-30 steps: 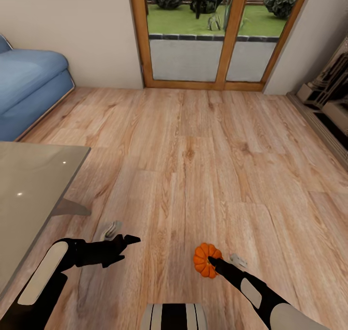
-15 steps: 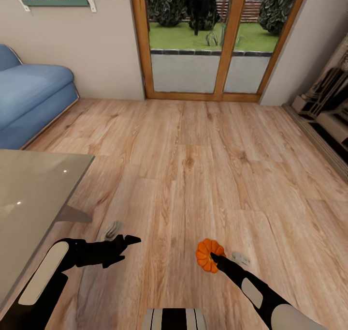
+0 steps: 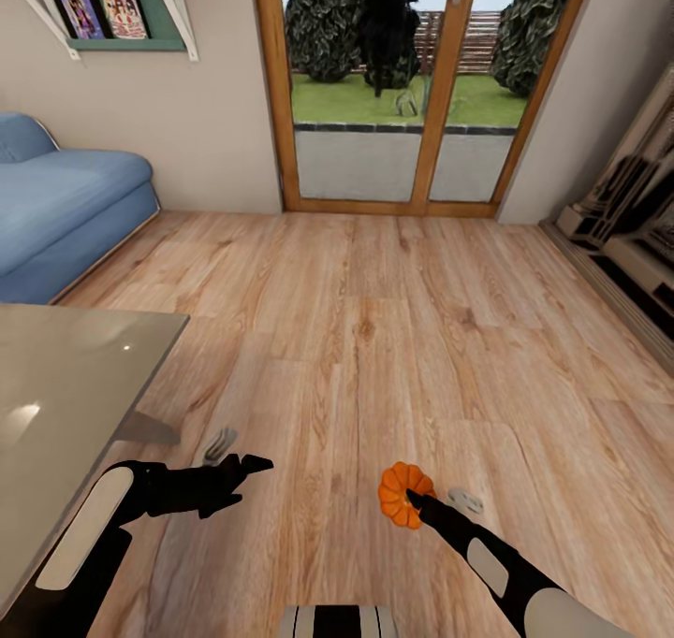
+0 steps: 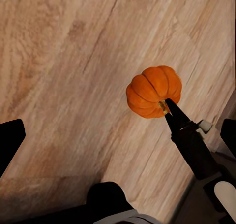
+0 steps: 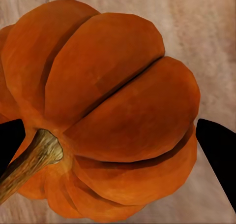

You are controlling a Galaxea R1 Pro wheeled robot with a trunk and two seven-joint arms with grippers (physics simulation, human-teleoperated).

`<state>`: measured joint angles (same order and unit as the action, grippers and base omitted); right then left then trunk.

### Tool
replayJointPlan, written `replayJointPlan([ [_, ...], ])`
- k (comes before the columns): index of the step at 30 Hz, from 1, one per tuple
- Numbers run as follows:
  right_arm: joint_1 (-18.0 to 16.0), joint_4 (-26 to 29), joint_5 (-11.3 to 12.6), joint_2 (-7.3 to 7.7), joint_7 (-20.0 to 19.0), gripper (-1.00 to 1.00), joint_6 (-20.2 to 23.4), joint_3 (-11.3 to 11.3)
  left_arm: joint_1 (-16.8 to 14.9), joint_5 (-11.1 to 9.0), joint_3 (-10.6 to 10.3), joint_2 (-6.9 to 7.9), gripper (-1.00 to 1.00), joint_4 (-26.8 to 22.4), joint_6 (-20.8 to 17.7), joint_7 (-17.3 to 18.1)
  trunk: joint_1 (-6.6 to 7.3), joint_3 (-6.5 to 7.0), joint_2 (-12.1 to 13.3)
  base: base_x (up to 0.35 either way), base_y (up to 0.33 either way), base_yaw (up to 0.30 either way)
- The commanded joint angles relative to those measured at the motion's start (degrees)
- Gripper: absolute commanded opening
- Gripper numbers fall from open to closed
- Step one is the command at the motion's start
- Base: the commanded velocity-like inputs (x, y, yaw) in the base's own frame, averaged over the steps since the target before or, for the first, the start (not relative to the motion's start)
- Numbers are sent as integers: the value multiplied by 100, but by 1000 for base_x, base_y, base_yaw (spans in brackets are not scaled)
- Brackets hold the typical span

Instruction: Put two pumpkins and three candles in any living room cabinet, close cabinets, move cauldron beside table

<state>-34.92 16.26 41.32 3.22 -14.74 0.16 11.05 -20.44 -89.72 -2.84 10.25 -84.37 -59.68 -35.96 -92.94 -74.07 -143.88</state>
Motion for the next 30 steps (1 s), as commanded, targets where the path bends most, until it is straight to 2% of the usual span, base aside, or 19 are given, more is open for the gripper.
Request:
replayJointPlan([
  [1,0,-1,37,0,-11,-100,2,42,-3,-55,-6,3,100,-5,0,-60,3,19,0,0,0,0],
  [7,27,0,34,5,-12,-100,9,43,-4,-52,-11,-1,100,-3,0,-68,19,152,8,0,0,0],
  [15,99,-43,44,58,-21,-100,15,64,-4,5,-363,-5,100,-1,13,-100,39,329,19,0,0,0],
  [22,286,-72,70,87,-20,-100,165,18,-4,312,-444,-11,100,-1,18,-125,57,484,28,0,0,0],
  [28,351,-76,32,94,-5,-100,200,21,-4,600,-446,-108,100,-1,71,-130,73,617,36,-65,0,0],
  [30,355,-78,28,146,2,-100,206,26,-3,670,-446,-154,100,1,97,-130,78,661,39,-210,0,0],
])
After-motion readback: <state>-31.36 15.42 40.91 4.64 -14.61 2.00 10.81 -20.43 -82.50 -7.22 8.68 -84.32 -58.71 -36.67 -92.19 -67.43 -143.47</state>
